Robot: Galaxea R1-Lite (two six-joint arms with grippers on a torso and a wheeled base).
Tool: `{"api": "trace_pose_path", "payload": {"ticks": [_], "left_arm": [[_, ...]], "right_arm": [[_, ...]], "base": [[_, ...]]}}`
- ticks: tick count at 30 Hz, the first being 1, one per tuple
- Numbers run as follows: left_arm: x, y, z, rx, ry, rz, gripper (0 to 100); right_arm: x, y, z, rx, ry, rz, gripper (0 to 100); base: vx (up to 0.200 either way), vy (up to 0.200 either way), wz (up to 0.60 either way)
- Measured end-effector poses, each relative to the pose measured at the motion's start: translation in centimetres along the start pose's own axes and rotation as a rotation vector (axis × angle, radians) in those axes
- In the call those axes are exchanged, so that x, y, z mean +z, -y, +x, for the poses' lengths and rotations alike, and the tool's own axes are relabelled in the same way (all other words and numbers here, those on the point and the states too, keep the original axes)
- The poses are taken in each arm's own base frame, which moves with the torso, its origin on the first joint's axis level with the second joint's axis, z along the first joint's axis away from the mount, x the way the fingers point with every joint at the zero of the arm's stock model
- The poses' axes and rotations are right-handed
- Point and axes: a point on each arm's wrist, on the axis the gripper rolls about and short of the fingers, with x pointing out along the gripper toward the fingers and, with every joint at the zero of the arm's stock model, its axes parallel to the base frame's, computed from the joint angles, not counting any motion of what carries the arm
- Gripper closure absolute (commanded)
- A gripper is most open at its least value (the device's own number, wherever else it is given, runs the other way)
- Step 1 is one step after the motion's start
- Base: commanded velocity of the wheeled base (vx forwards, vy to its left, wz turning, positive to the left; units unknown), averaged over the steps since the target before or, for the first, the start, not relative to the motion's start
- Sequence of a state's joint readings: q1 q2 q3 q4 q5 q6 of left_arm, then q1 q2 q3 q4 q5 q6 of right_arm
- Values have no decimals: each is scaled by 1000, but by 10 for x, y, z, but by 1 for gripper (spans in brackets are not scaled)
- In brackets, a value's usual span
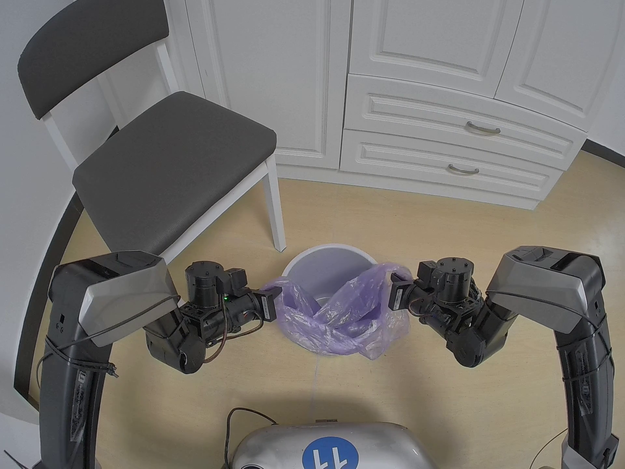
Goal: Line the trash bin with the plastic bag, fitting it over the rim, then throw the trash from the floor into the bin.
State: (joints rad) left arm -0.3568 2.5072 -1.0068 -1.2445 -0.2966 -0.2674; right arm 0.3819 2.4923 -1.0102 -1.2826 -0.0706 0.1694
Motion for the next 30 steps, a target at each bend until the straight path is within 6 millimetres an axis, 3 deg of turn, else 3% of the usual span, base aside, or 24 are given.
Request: {"api": "trace_pose_path", "payload": {"ticks": [9, 30], "left_arm": [[10, -8, -9, 31, -2, 69, 100], [-1, -33, -31, 113, -197, 209, 100]], "right_arm": [[-17, 11, -13, -28, -118, -129, 100], [-42, 21, -39, -35, -272, -324, 100]], "base": [[0, 0, 0], [0, 0, 0]]}}
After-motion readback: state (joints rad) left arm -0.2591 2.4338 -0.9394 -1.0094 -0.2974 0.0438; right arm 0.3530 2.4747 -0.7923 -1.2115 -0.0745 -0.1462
